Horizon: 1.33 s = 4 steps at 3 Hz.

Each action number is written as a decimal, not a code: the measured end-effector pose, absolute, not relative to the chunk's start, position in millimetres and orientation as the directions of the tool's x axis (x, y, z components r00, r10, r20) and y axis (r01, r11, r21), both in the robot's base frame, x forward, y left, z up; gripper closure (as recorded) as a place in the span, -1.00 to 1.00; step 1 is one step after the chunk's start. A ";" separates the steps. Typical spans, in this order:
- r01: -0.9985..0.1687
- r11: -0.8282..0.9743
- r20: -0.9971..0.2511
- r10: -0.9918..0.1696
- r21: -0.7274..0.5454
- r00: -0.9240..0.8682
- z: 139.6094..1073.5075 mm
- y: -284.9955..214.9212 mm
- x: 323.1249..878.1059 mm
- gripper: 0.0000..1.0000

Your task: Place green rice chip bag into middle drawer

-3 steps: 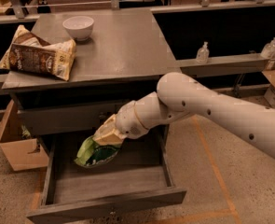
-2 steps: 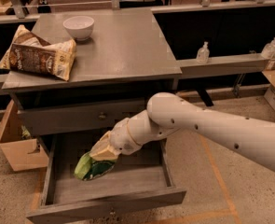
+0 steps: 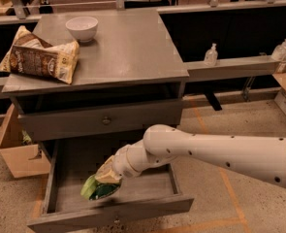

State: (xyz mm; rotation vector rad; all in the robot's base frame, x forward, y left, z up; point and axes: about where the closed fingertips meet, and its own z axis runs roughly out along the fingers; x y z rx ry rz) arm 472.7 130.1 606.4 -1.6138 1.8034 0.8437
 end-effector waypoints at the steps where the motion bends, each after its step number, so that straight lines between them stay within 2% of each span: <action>1: -0.990 0.114 -0.752 -0.644 0.086 -0.140 565.0 128.2 484.4 1.00; 3: -0.982 0.171 -0.753 -0.634 0.083 -0.174 518.4 119.4 509.1 0.19; 4: -0.977 0.199 -0.760 -0.623 0.078 -0.187 513.1 114.7 515.7 -0.28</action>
Offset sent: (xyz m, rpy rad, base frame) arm 0.0475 -0.0180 -0.1084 -0.0403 -0.0011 -0.1281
